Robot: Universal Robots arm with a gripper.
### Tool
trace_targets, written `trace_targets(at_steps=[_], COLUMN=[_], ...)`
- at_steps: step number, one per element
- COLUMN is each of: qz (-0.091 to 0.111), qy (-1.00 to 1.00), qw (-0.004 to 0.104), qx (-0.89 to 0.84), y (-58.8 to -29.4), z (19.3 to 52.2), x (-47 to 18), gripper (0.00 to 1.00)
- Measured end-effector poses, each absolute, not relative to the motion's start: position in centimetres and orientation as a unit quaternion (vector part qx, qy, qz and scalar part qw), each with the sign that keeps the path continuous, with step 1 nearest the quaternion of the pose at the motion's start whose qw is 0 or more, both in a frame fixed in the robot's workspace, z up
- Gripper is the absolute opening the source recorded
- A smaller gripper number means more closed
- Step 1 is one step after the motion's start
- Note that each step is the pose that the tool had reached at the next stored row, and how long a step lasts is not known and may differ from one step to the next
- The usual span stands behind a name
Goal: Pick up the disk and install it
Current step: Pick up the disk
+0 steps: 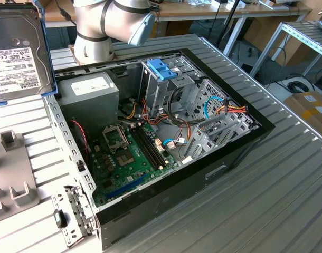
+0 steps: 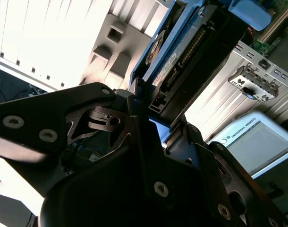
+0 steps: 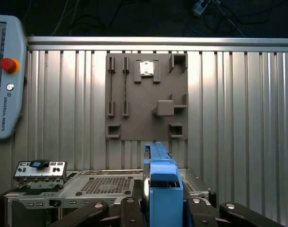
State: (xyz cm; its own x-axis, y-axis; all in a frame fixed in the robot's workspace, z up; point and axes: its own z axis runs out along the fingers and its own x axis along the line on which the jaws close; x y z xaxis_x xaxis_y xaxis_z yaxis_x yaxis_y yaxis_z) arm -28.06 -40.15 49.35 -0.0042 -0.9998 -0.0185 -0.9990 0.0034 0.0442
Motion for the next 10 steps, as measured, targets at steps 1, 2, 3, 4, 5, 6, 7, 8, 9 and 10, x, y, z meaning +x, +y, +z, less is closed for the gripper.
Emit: trace_targets(at_steps=[1,2,3,4,5,6,7,8,9,10], qz=[-0.022,-0.022,-0.022,-0.022,-0.022,-0.022,-0.022,-0.022,-0.022,-0.022], qy=[-0.708,-0.708,-0.708,-0.708,-0.708,-0.708,-0.708,-0.708,-0.708,-0.708], qw=[0.009,0.009,0.009,0.009,0.009,0.009,0.009,0.009,0.009,0.009], qx=[0.706,0.706,0.706,0.706,0.706,0.706,0.706,0.706,0.706,0.706], y=[-40.15,-40.15,-40.15,-40.15,-40.15,-40.15,-40.15,-40.15,-40.15,-40.15], z=[49.35,49.35,49.35,49.35,49.34,49.34,49.33,49.33,49.33,49.33], x=[-28.0,-27.96,-27.92,-27.89,-27.85,-27.78,-27.75,-27.71,-27.66,-27.62], gripper=[0.37,0.37,0.37,0.37,0.37,0.37,0.37,0.37,0.37,0.37])
